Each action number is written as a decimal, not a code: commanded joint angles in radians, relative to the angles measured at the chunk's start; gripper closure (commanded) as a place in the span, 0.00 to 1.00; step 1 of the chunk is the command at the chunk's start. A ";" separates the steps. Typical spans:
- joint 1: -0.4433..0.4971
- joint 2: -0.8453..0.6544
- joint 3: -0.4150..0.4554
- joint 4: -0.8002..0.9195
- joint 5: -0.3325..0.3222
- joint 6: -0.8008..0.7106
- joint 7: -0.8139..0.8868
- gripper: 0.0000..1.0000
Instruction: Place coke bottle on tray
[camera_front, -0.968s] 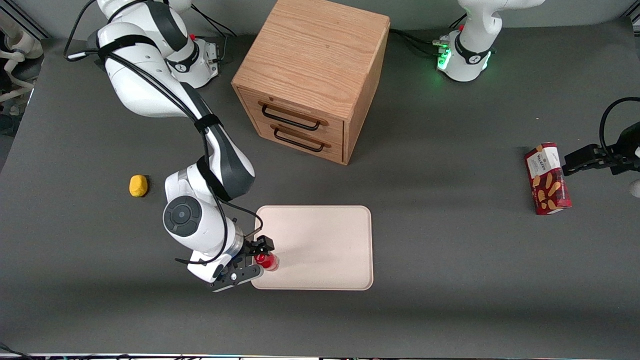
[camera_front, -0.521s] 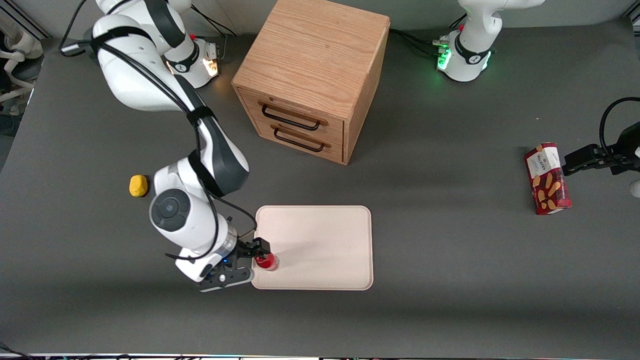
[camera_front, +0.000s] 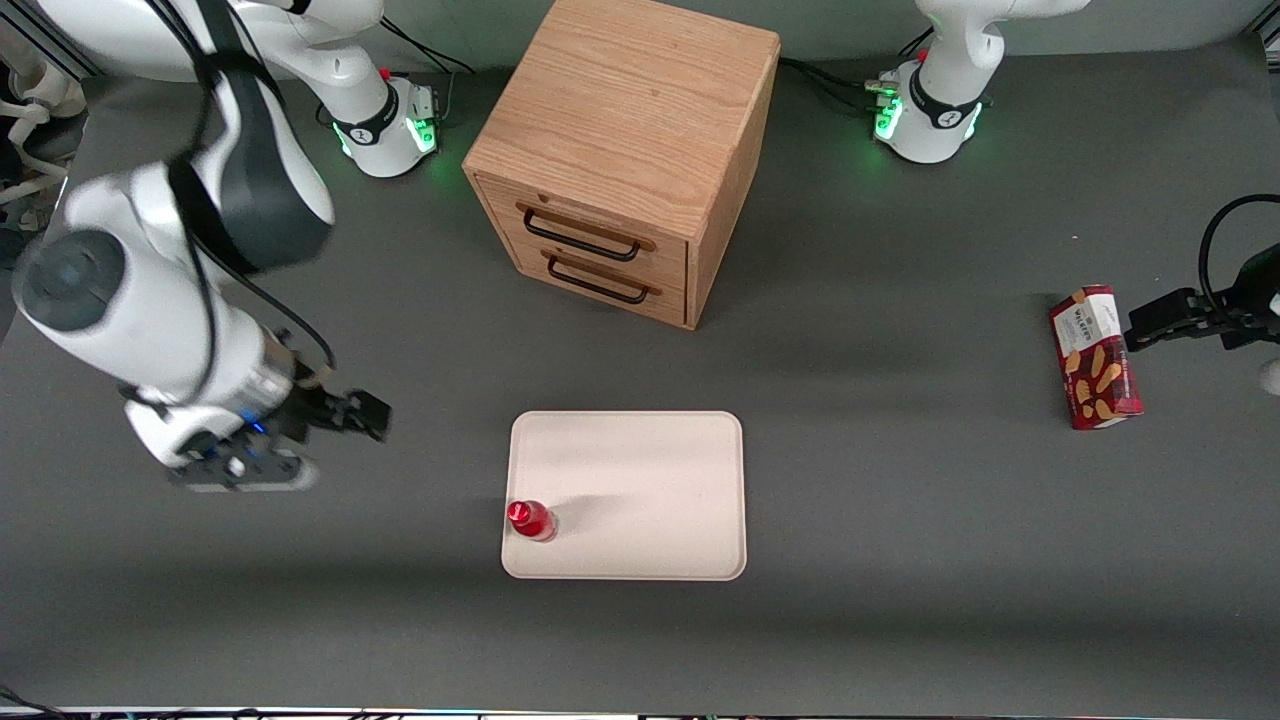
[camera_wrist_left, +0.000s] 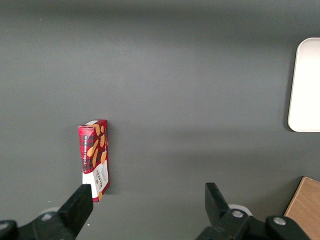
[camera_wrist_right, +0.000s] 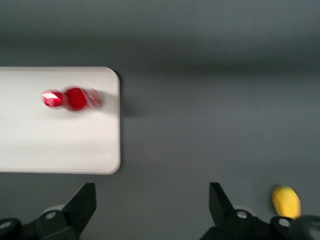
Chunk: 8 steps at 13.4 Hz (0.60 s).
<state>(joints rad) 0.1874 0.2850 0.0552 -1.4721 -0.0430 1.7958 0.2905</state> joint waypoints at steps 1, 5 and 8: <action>0.007 -0.304 -0.066 -0.345 0.005 -0.002 -0.057 0.00; 0.010 -0.495 -0.162 -0.484 0.008 -0.097 -0.143 0.00; 0.007 -0.489 -0.181 -0.449 0.005 -0.133 -0.146 0.00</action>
<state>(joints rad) 0.1870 -0.2103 -0.1142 -1.9250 -0.0429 1.6659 0.1577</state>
